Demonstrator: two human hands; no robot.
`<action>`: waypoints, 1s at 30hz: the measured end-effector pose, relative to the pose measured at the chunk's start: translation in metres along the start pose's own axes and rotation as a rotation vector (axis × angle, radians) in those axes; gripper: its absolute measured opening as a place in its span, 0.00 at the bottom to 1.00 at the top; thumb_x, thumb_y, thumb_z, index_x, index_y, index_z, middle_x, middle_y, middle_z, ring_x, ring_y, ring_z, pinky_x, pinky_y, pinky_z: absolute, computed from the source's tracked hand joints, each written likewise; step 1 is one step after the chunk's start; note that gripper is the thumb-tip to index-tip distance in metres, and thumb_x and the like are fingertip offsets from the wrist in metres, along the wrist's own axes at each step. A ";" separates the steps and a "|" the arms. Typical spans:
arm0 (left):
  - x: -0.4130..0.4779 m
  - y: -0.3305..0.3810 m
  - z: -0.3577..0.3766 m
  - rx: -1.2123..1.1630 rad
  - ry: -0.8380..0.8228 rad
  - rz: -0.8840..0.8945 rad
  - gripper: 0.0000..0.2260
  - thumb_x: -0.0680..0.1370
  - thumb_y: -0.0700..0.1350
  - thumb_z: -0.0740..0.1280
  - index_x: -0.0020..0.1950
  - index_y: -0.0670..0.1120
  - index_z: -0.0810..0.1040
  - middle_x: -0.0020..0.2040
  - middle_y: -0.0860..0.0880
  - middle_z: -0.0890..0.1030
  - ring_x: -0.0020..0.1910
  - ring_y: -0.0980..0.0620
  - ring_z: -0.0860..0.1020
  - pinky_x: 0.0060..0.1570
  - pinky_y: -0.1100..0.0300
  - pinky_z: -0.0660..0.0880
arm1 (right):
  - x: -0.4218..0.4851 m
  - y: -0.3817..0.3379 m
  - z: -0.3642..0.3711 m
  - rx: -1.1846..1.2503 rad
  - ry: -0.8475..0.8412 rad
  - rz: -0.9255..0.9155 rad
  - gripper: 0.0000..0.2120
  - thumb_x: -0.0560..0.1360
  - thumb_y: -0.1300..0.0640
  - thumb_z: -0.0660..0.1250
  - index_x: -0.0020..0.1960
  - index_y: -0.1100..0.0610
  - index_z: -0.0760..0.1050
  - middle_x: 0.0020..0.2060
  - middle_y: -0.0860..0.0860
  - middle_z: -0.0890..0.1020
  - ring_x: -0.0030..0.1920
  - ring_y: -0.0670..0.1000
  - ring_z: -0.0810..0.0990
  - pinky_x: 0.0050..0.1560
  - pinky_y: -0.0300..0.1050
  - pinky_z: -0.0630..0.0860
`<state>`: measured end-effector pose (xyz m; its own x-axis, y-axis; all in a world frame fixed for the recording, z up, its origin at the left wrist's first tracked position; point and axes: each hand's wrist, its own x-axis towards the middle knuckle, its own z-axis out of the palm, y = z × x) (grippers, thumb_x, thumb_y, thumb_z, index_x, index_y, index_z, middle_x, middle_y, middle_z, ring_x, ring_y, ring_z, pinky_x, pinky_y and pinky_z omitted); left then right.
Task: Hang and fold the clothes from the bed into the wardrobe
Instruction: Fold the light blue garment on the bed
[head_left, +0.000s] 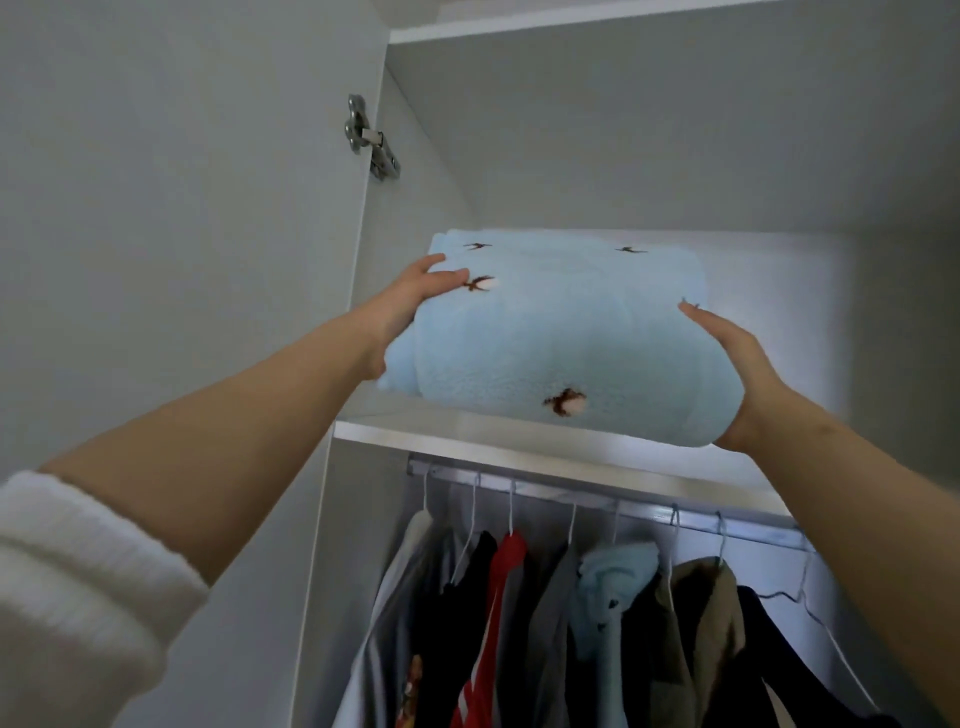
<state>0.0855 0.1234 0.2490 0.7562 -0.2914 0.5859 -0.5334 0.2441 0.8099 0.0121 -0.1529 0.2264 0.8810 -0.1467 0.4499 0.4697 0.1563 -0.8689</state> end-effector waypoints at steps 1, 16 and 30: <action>0.008 -0.009 -0.002 0.008 -0.006 -0.008 0.22 0.77 0.45 0.63 0.71 0.46 0.65 0.55 0.47 0.78 0.47 0.50 0.79 0.45 0.57 0.76 | 0.008 0.006 -0.002 -0.006 0.005 0.011 0.12 0.76 0.45 0.60 0.44 0.51 0.78 0.30 0.50 0.84 0.28 0.52 0.83 0.24 0.43 0.77; 0.080 -0.110 -0.036 0.187 -0.013 -0.455 0.11 0.77 0.56 0.62 0.48 0.50 0.77 0.32 0.50 0.84 0.31 0.52 0.81 0.31 0.63 0.74 | 0.085 0.080 -0.008 -0.045 0.185 0.245 0.11 0.75 0.48 0.62 0.45 0.54 0.78 0.30 0.55 0.84 0.27 0.55 0.82 0.25 0.45 0.77; 0.057 -0.083 0.021 1.200 -0.054 0.337 0.17 0.80 0.54 0.53 0.67 0.54 0.71 0.66 0.50 0.71 0.64 0.48 0.70 0.62 0.53 0.65 | 0.047 0.071 0.020 -0.417 0.223 0.022 0.08 0.79 0.51 0.57 0.57 0.44 0.69 0.49 0.47 0.77 0.48 0.53 0.77 0.47 0.51 0.76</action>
<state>0.1648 0.0676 0.2160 0.5131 -0.4226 0.7471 -0.7277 -0.6758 0.1175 0.0874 -0.1287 0.1903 0.8355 -0.3607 0.4146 0.3476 -0.2375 -0.9071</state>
